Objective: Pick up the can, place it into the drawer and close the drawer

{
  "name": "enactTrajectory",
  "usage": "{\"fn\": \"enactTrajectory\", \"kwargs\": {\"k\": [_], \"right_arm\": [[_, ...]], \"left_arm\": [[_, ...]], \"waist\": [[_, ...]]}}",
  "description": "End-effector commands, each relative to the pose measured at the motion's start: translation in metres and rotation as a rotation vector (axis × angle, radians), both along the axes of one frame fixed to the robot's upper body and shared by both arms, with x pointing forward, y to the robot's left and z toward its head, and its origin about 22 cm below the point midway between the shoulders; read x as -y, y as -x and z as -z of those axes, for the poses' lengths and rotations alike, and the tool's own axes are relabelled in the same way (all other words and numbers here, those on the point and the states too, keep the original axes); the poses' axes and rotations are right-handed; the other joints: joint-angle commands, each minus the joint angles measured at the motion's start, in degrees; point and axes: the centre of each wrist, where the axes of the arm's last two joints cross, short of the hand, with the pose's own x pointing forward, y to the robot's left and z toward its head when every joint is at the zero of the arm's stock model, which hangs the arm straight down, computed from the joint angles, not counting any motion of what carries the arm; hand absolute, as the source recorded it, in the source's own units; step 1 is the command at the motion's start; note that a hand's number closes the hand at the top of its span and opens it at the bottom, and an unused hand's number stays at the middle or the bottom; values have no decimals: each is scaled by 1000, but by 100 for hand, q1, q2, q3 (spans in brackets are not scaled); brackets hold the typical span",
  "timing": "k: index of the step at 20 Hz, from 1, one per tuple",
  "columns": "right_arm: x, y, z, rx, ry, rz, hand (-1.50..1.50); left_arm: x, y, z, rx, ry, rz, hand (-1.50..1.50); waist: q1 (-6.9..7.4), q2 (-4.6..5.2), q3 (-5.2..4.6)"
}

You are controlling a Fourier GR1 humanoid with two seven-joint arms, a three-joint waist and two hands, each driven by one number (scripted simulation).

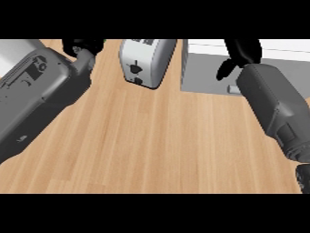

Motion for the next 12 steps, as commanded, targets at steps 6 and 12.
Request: {"fn": "enactTrajectory", "kwargs": {"k": [6, 12], "right_arm": [[-35, -12, -38, -29, -603, -109, -150], [-7, -14, -43, -20, -702, -135, -150]], "left_arm": [[-1, 7, 9, -30, 0, 5, -150], [-15, 10, 10, -7, 7, -20, -150]], "waist": [[70, -88, -29], [-3, -62, -51]]}}
